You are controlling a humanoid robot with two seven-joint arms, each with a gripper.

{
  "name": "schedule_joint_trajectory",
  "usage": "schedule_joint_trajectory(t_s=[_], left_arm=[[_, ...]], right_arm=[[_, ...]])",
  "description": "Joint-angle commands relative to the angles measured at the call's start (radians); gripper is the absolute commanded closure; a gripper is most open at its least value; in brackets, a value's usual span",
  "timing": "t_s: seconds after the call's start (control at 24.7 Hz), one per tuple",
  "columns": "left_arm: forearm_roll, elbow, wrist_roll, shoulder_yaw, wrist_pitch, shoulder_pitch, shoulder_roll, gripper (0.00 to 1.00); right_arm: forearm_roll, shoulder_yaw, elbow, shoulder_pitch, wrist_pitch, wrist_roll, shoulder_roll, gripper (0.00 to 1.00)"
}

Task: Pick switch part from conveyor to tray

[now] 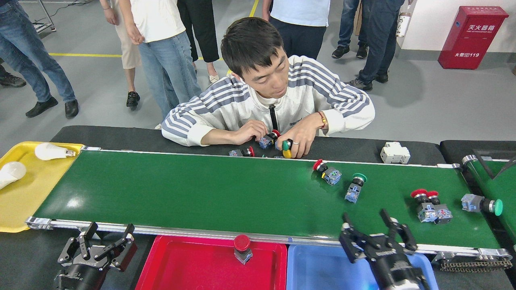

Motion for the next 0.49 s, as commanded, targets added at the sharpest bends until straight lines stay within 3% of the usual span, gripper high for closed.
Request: schedule_joint_trajectory(t_s=[0.0,0.28,0.45], left_arm=[[-0.001,-0.030,0.004,0.001,-0.003,-0.001,0.012,0.00],[-0.001,-0.042,0.004,-0.001,-0.003,0.022,0.013,0.00],[-0.001,-0.041,0.004,-0.022,-0.003,0.016,0.013,0.00]], right_arm=[[-0.003,-0.035,-0.027,0.029,0.007,-0.015,-0.002,0.02],[-0.002,-0.044,-0.023,0.030,0.011,-0.010,-0.005,0.02],[0.001,-0.044,0.014,-0.008,0.038,0.010,-0.038,0.02]])
